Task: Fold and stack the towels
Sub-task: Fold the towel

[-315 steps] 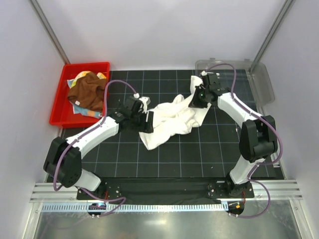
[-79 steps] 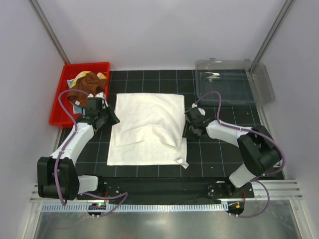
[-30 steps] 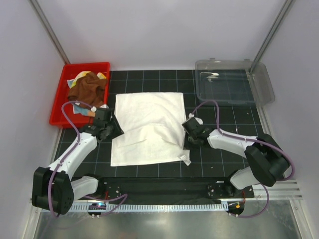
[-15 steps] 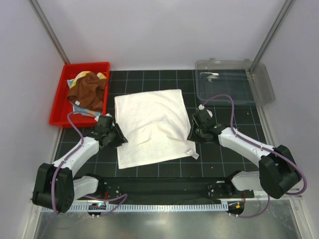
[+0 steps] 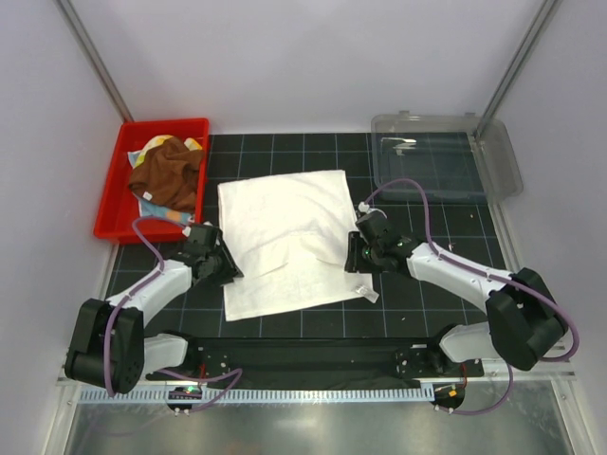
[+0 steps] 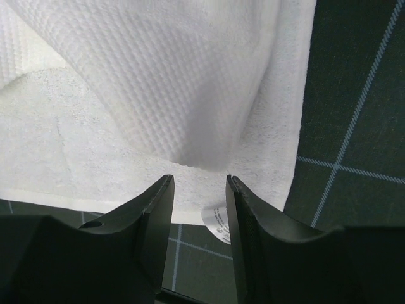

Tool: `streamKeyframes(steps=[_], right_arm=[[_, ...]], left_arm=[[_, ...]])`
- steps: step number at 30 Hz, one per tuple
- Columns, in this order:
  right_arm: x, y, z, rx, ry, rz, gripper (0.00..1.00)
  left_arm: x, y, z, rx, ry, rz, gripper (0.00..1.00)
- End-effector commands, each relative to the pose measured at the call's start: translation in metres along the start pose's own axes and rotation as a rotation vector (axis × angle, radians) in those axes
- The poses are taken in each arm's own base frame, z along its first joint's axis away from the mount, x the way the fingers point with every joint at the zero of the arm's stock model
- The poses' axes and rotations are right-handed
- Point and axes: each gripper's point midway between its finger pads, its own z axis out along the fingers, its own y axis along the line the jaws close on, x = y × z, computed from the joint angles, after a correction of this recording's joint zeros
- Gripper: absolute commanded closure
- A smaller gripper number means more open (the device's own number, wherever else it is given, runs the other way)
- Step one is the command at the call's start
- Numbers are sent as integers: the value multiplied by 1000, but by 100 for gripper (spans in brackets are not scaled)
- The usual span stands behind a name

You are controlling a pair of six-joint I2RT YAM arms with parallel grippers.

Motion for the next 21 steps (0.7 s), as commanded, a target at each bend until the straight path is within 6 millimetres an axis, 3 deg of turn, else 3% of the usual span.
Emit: streamKeyframes(steps=[1, 6, 10, 21], right_arm=[[-15, -1, 3, 27, -57, -55, 54], [-10, -10, 9, 103, -47, 79, 52], [-7, 3, 12, 43, -45, 212, 43], [-22, 21, -2, -83, -152, 537, 34]], left_arm=[[-4, 0, 3, 0, -27, -5, 66], [-8, -2, -3, -9, -35, -3, 83], [-17, -8, -16, -19, -52, 2, 99], [-38, -37, -41, 44, -87, -51, 100]])
